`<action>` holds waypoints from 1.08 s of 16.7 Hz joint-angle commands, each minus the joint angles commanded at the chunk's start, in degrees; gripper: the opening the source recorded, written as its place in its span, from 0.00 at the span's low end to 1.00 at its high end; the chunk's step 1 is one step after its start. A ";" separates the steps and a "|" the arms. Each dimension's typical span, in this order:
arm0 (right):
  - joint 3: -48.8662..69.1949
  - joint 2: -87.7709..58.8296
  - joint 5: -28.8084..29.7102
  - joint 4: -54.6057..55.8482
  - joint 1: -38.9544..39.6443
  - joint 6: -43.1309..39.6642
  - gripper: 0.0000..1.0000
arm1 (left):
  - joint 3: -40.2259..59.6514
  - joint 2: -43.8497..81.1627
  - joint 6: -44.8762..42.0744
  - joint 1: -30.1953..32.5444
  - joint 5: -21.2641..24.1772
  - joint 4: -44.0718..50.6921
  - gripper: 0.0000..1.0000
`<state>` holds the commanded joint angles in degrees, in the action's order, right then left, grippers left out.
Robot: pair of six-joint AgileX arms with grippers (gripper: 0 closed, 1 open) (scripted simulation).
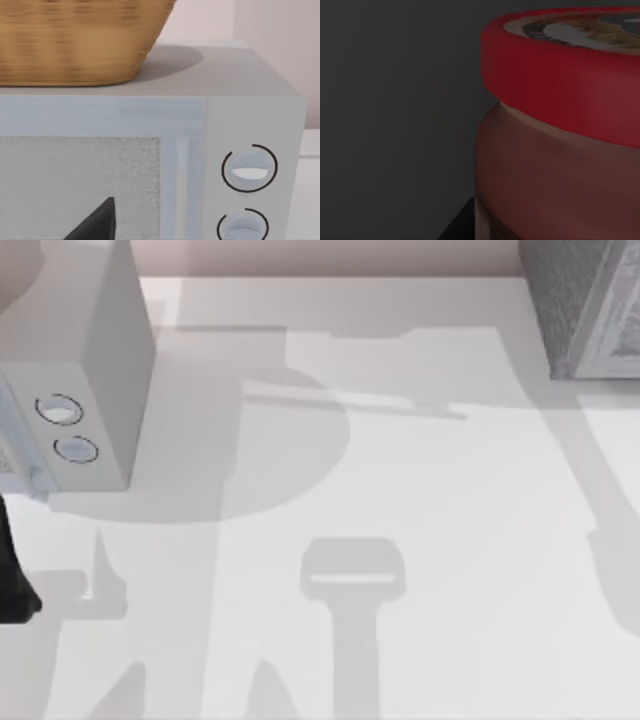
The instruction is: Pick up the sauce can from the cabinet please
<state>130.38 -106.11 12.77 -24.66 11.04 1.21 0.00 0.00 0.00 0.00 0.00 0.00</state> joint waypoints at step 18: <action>-0.25 2.23 1.54 -1.11 0.29 0.13 0.00 | 0.00 0.00 0.00 0.00 0.00 0.00 1.00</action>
<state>130.13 -103.88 14.31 -25.77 11.34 1.34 0.00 0.00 0.00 0.00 0.00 0.00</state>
